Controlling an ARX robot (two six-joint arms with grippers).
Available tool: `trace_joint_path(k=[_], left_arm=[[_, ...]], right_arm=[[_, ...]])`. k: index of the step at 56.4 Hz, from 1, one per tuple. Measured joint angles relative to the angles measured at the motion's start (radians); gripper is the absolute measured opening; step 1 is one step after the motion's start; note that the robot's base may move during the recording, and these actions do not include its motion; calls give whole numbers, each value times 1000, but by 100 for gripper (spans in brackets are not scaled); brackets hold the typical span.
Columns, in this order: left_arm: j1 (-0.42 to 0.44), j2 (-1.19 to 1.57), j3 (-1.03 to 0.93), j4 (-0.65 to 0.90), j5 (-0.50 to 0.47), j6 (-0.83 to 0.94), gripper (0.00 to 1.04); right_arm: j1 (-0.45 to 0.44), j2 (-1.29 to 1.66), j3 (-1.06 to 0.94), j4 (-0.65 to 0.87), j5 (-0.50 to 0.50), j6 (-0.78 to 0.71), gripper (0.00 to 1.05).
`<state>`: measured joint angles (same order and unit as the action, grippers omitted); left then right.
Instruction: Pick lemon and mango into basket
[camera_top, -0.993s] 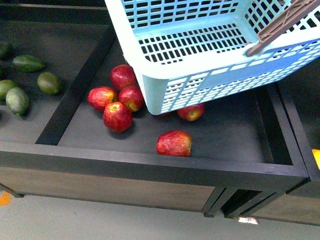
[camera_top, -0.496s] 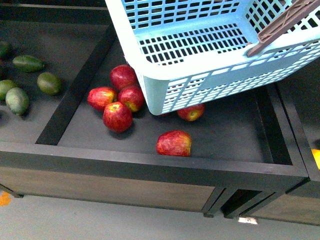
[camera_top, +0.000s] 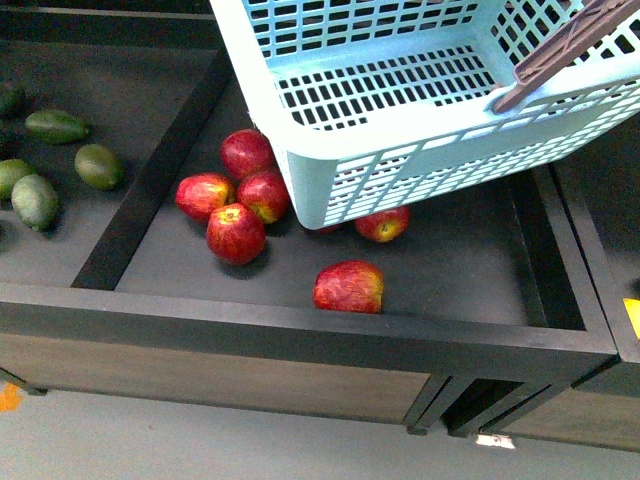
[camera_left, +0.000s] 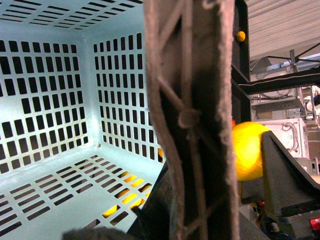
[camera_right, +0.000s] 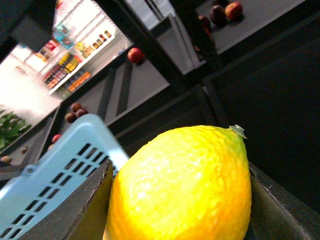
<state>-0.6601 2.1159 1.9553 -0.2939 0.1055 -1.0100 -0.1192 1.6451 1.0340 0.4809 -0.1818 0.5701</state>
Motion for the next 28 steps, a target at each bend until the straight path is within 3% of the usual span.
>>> trace_joint_path(k=[7,13,23,28], left_arm=[[0,0,0,0,0,0,5],[0,0,0,0,0,0,5],[0,0,0,0,0,0,5],[0,0,0,0,3,2,5]], right_arm=[[113,20,11,-28,41,-26,65],[147,35,11,-48,63,-42,65],[135,49,10,-56,97,-40,97],[107,46,6,-63,117,-36,96]])
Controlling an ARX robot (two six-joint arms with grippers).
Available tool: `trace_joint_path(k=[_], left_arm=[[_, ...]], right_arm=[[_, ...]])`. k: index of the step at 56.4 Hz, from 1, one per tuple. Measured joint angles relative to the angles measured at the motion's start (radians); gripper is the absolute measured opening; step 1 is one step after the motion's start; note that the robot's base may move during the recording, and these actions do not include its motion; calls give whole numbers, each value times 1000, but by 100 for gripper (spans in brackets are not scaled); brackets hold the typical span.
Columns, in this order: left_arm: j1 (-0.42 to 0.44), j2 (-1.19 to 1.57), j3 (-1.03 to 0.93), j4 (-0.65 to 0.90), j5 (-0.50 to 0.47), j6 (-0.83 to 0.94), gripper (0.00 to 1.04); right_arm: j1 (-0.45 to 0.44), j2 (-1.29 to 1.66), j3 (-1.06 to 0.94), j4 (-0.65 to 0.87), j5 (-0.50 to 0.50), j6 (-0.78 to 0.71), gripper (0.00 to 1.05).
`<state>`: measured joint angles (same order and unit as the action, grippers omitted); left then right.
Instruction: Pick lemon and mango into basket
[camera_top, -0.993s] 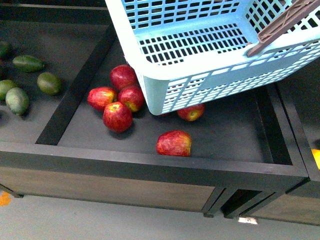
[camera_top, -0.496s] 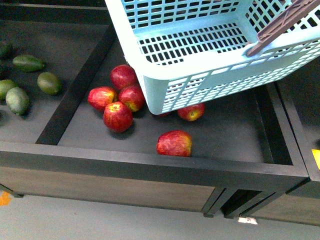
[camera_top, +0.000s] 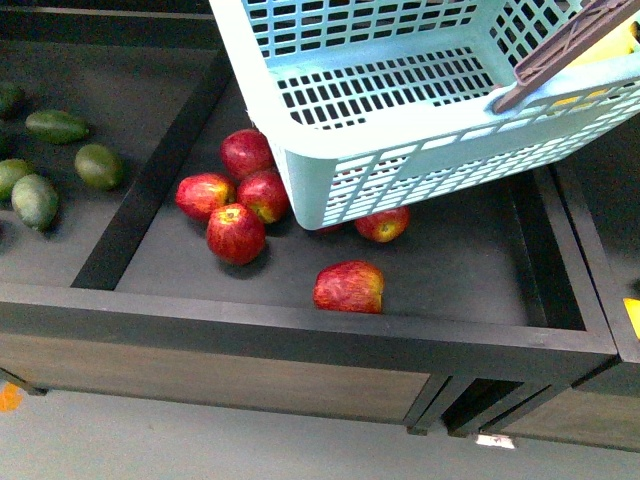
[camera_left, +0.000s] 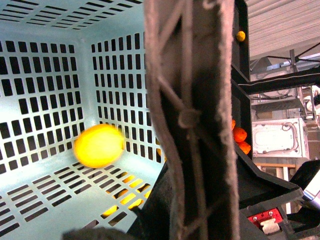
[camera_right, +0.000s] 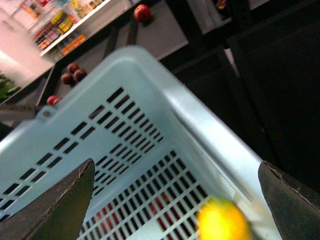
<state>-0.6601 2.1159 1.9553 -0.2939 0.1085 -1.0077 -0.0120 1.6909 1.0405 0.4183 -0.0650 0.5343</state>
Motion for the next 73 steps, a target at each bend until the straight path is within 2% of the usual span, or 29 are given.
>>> trace_joint_path(k=[10,12,16,23,35,42,59,73], left_arm=[[0,0,0,0,-4,-4,5],[0,0,0,0,-8,-2,5],[3,0,0,0,-10,-1,5],[-1,0,0,0,-2,-2,5],[-3,0,0,0,1,-4,5],[0,0,0,0,-4,-3,5],[0,0,0,0,-4,-2,5],[0,0,0,0,-2,-3,5]], right_arm=[[-108,-79,-89,0,-17,2,96],[-127,-96,-121,46,-41,-31,93],[-151,-146,-220,240,-59,-198,81],[-124,-242,-383,396,-62,-417,61],[-87,-359,-590,454,-34,-505,27],[-72,-454,-703,471,-9,-519,2],[6,-621,-850,449,56,-528,2],[8,-776,-933,376,65,-528,2]])
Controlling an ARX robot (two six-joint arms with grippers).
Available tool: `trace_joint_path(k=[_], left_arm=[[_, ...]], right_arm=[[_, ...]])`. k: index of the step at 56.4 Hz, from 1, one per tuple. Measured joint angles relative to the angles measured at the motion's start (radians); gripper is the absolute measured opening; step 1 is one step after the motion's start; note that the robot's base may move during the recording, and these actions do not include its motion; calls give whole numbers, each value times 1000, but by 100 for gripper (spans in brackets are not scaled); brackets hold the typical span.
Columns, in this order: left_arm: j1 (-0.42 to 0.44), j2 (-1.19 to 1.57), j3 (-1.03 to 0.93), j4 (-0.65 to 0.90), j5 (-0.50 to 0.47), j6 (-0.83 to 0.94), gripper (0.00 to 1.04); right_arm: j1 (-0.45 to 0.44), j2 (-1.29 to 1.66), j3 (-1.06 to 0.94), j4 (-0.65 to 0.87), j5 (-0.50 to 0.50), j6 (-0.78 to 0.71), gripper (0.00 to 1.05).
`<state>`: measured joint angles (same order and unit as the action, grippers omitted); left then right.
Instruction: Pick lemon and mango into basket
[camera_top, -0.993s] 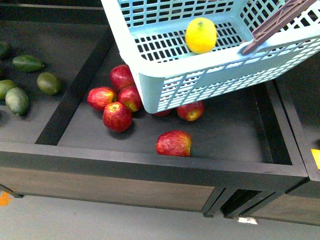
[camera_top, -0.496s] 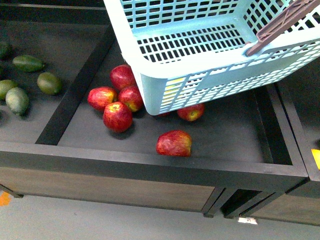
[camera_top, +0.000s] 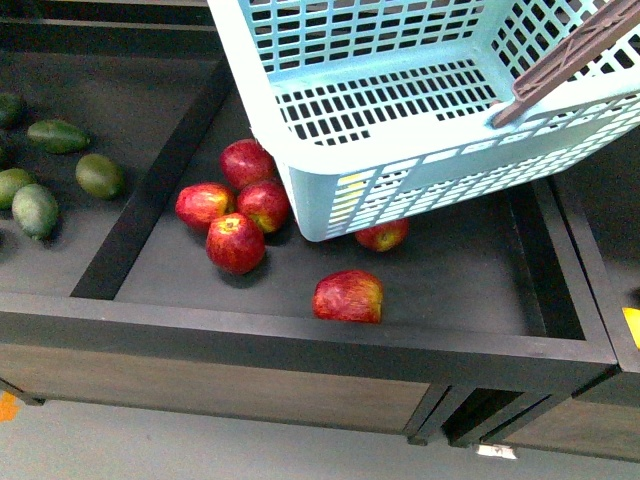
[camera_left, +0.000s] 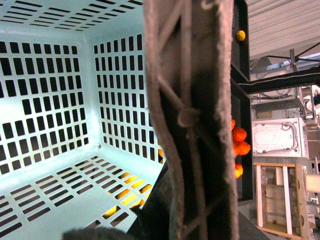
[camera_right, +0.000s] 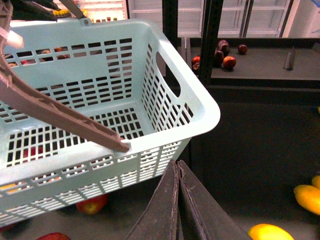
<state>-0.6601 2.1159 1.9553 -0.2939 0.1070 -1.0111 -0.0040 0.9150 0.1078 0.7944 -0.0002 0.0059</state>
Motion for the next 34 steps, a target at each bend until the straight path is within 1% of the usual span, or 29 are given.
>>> trace_joint_path(k=[6,8,9,17,34], left_arm=[[0,0,0,0,-2,1,5],[0,0,0,0,-1,0,5],[0,0,0,0,-1,0,5],[0,0,0,0,-1,0,5],[0,0,0,0,-1,0,5]], right_arm=[[0,-90,-34,-56,0,0,2],[0,-93,-57,-19,0,0,2],[0,-97,-68,-13,0,-1,4],[0,-98,-86,-11,0,-1,37],[0,-98,-86,-11,0,-1,84]])
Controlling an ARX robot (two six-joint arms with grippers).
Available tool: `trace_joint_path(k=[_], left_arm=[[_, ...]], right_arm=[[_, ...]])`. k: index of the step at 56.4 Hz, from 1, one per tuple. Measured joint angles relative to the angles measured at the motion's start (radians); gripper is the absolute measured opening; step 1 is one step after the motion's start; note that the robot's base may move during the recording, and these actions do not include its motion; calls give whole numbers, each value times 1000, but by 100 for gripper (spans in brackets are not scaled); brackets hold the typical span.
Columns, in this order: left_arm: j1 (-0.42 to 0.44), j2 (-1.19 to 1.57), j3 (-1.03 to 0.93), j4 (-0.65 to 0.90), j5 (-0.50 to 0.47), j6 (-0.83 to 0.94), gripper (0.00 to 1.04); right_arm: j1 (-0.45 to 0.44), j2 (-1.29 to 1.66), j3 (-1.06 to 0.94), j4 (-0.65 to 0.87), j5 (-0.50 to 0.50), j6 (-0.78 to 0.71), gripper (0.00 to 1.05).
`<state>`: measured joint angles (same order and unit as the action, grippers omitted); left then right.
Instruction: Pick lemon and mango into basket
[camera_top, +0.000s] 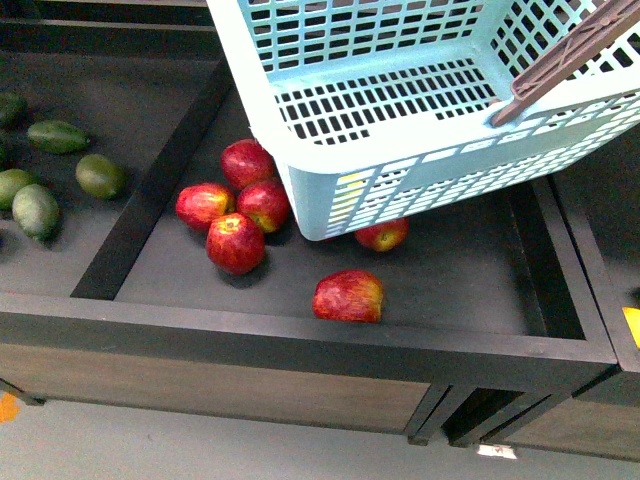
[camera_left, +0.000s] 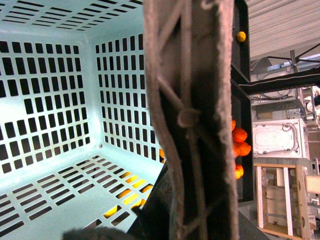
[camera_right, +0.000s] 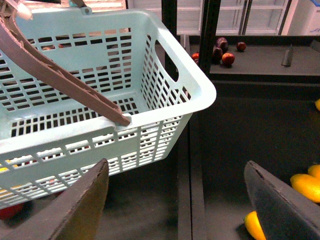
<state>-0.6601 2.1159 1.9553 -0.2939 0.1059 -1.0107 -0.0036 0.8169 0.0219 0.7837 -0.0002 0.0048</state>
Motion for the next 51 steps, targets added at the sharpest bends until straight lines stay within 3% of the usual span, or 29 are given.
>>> trace_joint_path(k=[4,51], left_arm=[[-1,0,0,0,-1,0,5],[0,0,0,0,3,0,5]], right_arm=[[0,0,0,0,2,1,97],[2,-3,-2,2,1,0,96]])
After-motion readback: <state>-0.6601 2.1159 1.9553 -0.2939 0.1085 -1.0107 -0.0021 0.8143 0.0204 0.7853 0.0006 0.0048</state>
